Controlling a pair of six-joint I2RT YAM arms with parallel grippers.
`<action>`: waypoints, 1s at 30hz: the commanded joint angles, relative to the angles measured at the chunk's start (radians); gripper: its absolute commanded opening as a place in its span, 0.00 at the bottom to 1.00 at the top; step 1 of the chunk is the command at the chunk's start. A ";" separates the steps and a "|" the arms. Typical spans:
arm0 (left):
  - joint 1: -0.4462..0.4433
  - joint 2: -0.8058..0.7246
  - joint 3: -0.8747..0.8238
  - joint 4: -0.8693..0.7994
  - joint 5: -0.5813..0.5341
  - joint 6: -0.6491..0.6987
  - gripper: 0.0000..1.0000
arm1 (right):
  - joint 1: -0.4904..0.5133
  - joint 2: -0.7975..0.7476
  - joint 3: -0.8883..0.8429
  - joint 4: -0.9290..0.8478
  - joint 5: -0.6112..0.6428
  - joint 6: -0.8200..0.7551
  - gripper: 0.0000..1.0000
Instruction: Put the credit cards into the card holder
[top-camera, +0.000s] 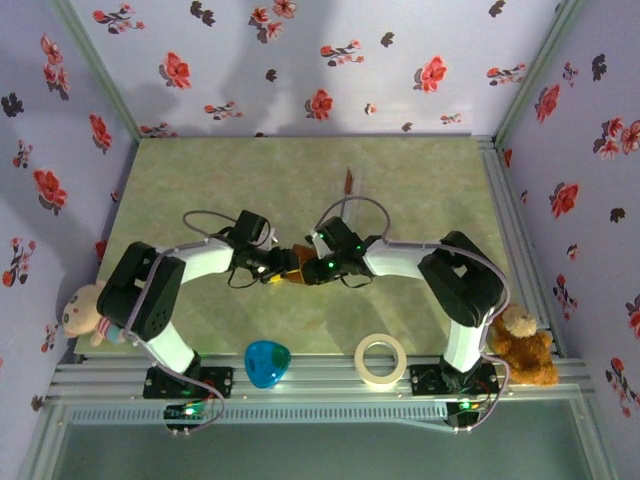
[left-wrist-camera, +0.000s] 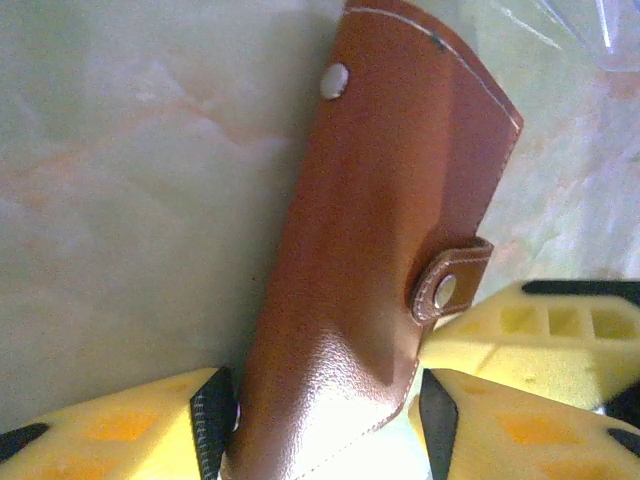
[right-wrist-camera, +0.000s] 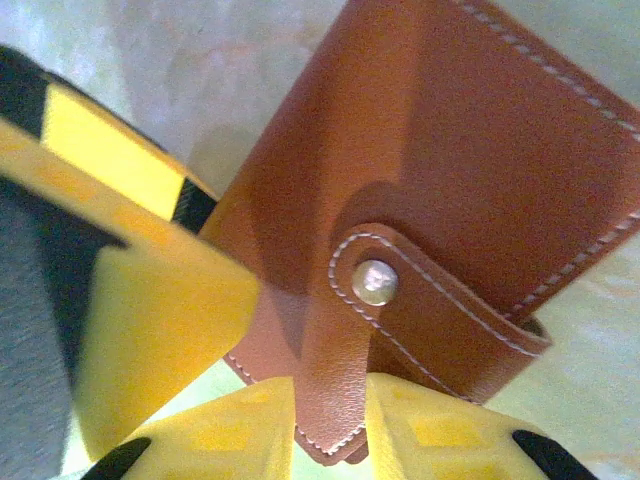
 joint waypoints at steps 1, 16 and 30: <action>-0.001 0.034 0.042 -0.062 -0.039 0.077 0.54 | 0.011 -0.037 -0.032 0.008 0.013 0.006 0.13; 0.002 0.097 0.101 -0.162 -0.038 0.179 0.43 | 0.013 -0.229 -0.104 -0.068 0.289 0.044 0.24; 0.002 0.154 0.091 -0.040 0.036 0.138 0.34 | 0.035 -0.036 -0.126 0.173 0.258 0.175 0.11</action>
